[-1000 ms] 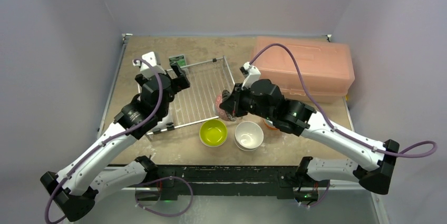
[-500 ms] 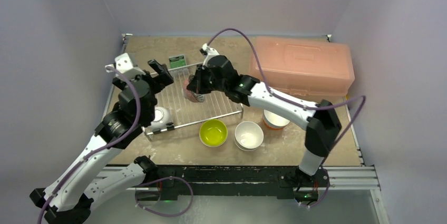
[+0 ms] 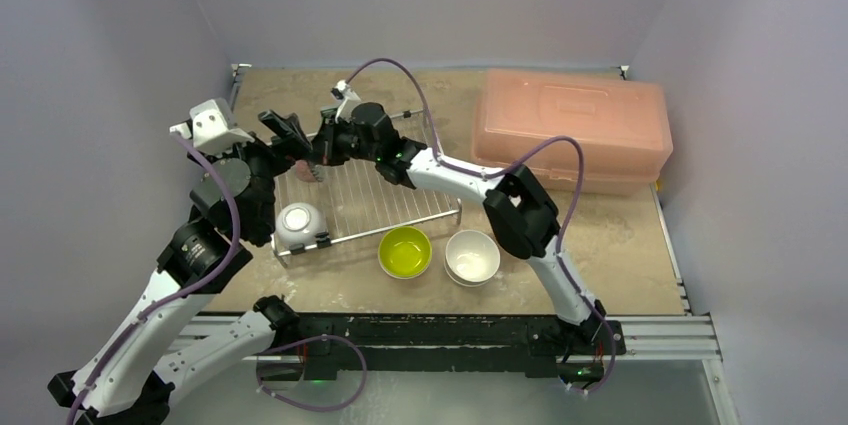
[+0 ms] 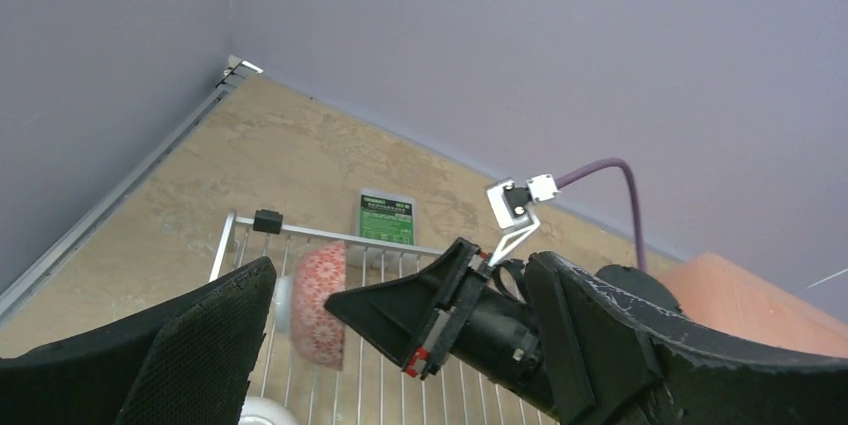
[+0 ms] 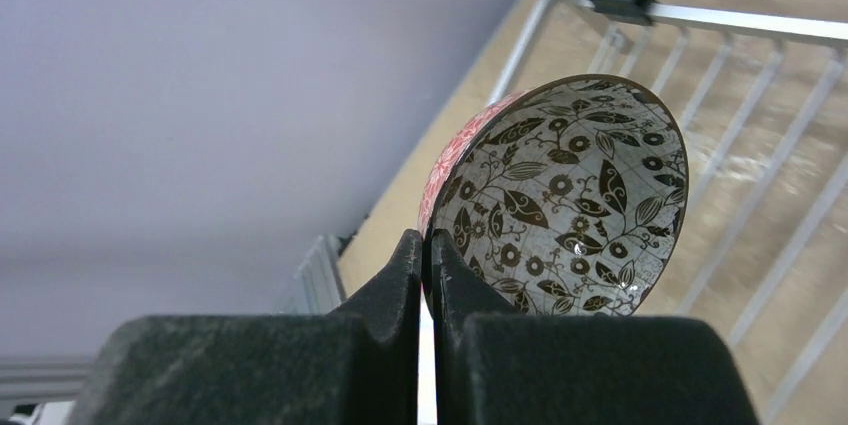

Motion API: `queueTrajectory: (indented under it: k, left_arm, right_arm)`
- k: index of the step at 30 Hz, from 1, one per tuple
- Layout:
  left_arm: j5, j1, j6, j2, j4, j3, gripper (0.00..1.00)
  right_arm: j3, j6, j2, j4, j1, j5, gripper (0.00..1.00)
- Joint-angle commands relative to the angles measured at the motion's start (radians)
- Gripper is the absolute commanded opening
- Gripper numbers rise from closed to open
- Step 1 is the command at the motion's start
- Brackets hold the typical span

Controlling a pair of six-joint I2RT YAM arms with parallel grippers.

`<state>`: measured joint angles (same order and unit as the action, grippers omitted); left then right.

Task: Load the bowls into the dish rack

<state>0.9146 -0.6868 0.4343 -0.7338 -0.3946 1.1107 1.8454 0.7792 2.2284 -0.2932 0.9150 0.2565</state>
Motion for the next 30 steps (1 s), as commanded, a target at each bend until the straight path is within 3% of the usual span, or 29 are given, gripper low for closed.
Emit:
queueTrajectory:
  k: [1, 15, 22, 30]
  left_arm:
    - [-0.046, 0.002, 0.01, -0.012, 0.053, 0.003, 0.95]
    - [-0.07, 0.001, 0.02, -0.007, 0.034, -0.001, 0.94]
    - [-0.075, 0.002, 0.026, -0.016, 0.015, 0.005, 0.94]
    - [-0.09, 0.003, 0.045, -0.03, 0.011, -0.002, 0.94]
  right_arm:
    - [0.08, 0.085, 0.021, -0.336, -0.009, 0.177, 0.0]
    - [0.149, 0.289, 0.212, -0.63, -0.013, 0.243, 0.0]
    - [0.238, 0.369, 0.297, -0.564, -0.026, 0.234, 0.0]
    - [0.155, 0.46, 0.325, -0.624, -0.054, 0.248, 0.0]
